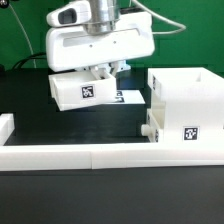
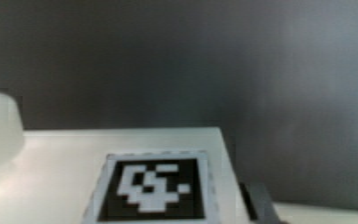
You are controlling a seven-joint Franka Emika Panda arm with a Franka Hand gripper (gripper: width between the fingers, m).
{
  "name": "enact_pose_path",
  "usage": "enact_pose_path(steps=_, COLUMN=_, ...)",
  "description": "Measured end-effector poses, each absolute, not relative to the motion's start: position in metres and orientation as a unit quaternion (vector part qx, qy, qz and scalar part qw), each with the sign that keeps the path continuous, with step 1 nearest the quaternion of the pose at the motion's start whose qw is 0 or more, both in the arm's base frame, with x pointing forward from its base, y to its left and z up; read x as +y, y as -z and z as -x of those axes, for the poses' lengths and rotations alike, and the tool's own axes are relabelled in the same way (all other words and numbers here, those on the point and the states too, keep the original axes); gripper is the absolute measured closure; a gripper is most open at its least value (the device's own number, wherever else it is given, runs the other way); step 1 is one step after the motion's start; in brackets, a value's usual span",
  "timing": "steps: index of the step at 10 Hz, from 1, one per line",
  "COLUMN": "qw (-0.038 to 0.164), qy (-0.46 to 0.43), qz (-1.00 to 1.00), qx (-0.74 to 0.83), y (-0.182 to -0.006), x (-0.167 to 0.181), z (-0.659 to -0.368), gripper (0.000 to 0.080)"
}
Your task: Assemble drawer
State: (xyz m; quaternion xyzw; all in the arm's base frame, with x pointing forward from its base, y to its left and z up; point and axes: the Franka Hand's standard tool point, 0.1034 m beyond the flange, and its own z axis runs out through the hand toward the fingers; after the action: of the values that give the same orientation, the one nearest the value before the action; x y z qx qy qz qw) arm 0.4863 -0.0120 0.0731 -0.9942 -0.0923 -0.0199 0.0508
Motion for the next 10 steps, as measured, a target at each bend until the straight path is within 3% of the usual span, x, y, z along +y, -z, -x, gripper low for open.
enact_pose_path(steps=2, qw=0.052, qy=0.021, qz=0.994, qx=-0.091, y=-0.071, x=0.014, z=-0.491, gripper=0.0757)
enact_pose_path(steps=6, qw=0.05, qy=0.023, qz=0.985, qx=-0.161, y=-0.07, x=0.011, z=-0.49, gripper=0.0757)
enact_pose_path(steps=10, qw=0.044, qy=0.033, qz=0.927, qx=-0.372, y=-0.064, x=-0.01, z=-0.494, gripper=0.0757)
